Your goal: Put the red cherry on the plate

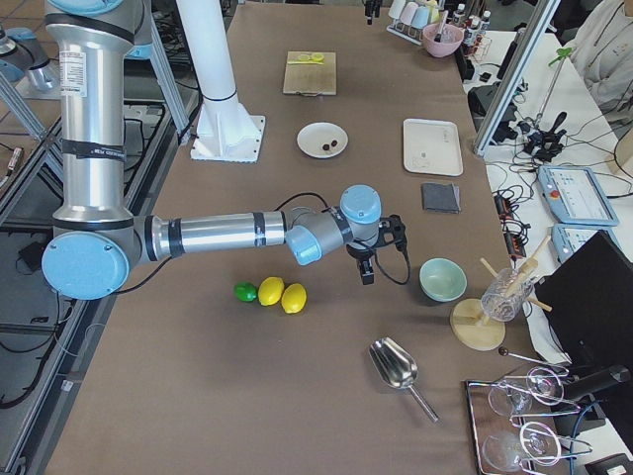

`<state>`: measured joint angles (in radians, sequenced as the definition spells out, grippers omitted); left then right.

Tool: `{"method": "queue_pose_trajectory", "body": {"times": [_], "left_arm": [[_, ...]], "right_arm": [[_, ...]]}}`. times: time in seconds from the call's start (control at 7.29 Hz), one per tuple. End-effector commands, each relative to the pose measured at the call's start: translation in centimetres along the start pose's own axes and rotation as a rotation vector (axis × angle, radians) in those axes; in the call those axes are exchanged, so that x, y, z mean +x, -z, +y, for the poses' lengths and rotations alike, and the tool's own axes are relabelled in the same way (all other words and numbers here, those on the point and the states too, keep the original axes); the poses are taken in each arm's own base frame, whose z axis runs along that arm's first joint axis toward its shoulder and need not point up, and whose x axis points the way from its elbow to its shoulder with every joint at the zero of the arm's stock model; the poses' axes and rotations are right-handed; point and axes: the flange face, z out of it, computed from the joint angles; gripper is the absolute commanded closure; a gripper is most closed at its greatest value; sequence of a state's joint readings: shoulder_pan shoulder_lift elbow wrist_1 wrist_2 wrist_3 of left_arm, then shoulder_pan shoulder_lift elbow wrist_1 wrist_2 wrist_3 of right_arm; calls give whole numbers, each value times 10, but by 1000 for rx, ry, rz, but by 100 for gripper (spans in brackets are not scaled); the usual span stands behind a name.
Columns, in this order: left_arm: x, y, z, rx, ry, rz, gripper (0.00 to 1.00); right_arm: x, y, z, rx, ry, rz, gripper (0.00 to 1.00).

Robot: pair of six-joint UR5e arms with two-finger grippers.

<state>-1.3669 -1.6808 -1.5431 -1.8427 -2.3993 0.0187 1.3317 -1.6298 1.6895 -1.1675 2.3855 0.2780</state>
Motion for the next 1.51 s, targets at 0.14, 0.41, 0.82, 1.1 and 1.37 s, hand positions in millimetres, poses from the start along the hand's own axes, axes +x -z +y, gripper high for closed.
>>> {"method": "queue_pose_trajectory", "body": {"times": [0.14, 0.41, 0.82, 1.1, 1.37], "left_arm": [[-57, 8, 55, -7, 17, -23, 2], [-70, 21, 60, 16, 35, -14, 2], [-83, 36, 70, 26, 94, -17, 2], [-70, 58, 66, -2, 151, -7, 2], [-62, 69, 79, -42, 205, -11, 2]], "right_arm": [[53, 24, 25, 26, -52, 12, 0], [63, 35, 24, 38, -83, 32, 0], [54, 21, 22, 0, -74, 69, 0], [49, 15, 22, -14, -65, 64, 0], [45, 9, 23, -39, -68, 62, 0]]}}
